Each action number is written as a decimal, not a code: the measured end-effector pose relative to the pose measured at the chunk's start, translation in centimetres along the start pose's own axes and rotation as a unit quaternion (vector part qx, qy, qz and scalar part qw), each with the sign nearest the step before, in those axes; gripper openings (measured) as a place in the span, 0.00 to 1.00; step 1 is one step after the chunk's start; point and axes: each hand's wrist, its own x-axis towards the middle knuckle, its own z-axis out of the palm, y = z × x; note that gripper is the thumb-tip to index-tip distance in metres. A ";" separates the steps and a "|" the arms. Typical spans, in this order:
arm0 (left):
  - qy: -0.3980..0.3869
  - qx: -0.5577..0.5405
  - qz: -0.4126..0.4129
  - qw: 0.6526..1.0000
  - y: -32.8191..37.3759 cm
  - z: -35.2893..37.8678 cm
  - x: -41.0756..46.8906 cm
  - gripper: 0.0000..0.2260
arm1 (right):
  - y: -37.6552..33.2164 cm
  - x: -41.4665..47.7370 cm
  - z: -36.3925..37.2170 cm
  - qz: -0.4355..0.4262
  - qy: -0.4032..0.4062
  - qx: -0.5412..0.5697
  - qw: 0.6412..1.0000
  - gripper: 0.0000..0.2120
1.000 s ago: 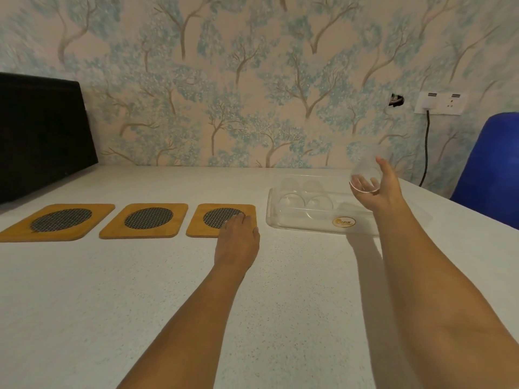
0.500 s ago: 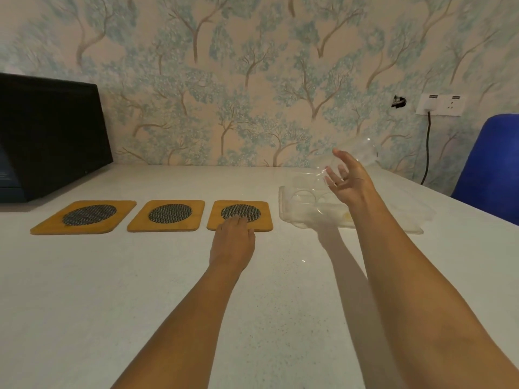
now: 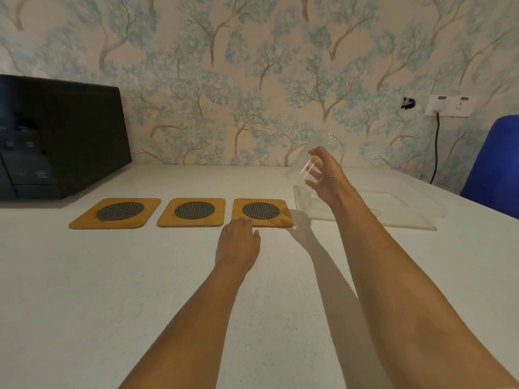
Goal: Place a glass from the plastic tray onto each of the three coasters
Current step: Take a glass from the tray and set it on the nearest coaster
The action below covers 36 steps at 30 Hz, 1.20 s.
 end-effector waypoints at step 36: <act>-0.037 0.036 -0.016 0.999 -0.3 1.3 1.2 0.24 | 8.3 4.7 7.0 -0.044 0.022 -0.205 0.978 0.38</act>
